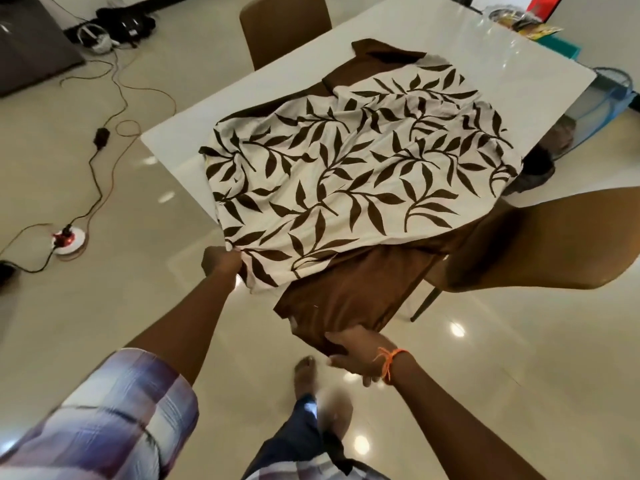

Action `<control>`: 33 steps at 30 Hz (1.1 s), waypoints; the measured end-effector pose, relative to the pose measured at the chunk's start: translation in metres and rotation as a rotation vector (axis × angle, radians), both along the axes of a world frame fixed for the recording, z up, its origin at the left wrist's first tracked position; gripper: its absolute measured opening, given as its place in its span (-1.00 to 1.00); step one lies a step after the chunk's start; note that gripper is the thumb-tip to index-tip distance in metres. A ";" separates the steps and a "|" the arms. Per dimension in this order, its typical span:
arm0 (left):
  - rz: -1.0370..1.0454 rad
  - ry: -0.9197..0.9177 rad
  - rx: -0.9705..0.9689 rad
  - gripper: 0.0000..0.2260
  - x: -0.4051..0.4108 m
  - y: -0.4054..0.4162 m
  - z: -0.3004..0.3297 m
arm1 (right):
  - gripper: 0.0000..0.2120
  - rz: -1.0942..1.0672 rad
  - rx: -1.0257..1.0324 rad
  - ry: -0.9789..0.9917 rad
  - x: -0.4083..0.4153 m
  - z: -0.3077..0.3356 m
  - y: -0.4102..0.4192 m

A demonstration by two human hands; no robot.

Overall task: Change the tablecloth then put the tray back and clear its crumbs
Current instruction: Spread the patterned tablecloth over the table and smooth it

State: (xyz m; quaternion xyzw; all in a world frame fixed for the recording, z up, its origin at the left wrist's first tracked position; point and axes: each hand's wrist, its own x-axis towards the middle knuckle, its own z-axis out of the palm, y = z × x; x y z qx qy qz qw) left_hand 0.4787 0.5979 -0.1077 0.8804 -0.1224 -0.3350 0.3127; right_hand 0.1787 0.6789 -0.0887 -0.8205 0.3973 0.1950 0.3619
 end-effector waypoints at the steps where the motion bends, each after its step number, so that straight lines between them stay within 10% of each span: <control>1: -0.008 -0.010 0.017 -0.74 0.003 0.002 0.000 | -0.65 -0.057 -0.033 -0.040 0.005 0.004 -0.009; 16: -0.641 -0.472 -0.178 -0.78 0.120 -0.150 0.011 | -0.78 -0.559 -0.295 -0.176 0.180 0.000 -0.201; 24: -1.003 -0.512 -0.212 -0.75 0.196 -0.316 -0.010 | -0.39 -0.634 -0.322 0.161 0.279 -0.028 -0.280; 29: -1.060 -0.288 -0.110 -0.54 0.192 -0.387 -0.013 | -0.54 -0.786 -0.291 0.067 0.278 -0.031 -0.290; 33: -1.131 0.000 -0.134 -0.81 0.179 -0.405 -0.001 | -0.81 -0.895 -0.288 0.063 0.281 -0.018 -0.325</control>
